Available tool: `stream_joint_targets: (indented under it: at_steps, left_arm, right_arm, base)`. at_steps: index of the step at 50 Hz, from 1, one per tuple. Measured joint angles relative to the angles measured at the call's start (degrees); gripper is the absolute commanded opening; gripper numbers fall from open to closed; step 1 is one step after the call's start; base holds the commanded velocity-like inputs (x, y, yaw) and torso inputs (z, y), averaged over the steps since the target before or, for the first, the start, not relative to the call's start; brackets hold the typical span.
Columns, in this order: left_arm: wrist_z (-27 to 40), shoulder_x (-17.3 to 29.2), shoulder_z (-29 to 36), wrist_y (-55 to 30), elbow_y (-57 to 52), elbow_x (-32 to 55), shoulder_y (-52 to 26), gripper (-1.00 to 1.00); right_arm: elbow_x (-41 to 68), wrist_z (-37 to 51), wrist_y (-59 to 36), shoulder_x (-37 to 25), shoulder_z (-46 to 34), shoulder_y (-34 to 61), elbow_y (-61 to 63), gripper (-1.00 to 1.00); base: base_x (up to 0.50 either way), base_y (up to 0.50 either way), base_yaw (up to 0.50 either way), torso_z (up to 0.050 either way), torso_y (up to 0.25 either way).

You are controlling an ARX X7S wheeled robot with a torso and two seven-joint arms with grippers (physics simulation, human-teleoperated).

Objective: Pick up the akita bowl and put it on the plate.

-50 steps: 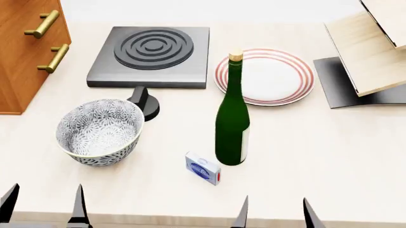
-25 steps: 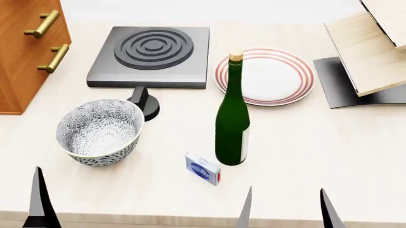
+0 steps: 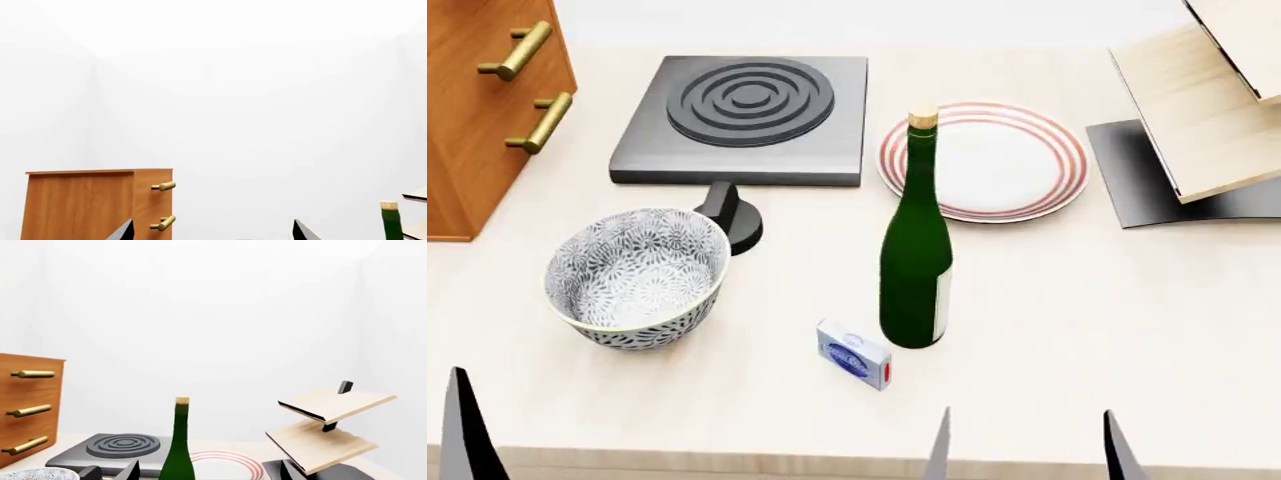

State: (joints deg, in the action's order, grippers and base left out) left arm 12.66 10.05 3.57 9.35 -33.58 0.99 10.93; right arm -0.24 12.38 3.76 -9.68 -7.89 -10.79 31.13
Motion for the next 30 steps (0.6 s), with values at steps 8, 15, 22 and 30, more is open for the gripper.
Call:
stream_joint_targets:
  at_steps: [8,15,22,30]
  left_arm:
    - [0.5,0.2,0.2,0.7,1.3,0.2,-0.3,1.00]
    - [0.9,0.4,0.5,0.9,2.1,0.3,-0.5,1.00]
    - [1.3,0.6,0.7,1.0,2.7,0.3,-0.7,1.00]
    - [1.7,0.9,1.0,1.1,3.3,0.5,-0.9,1.00]
  right_arm:
    - [0.3,0.2,0.1,-0.3,-0.5,0.2,-0.7,1.00]
    - [0.5,0.4,0.0,-0.6,-0.9,0.5,-1.2,1.00]
    - [0.8,0.7,-0.1,-0.9,-1.2,0.8,-1.8,1.00]
    - [0.9,0.9,-0.1,-1.1,-1.6,1.1,-2.3,1.00]
  base:
    - [0.00,-0.16,0.00,0.000,0.000]
    - [0.00,-0.15,0.00,0.000,0.000]
    - [0.00,-0.14,0.00,0.000,0.000]
    - [0.00,-0.13,0.00,0.000,0.000]
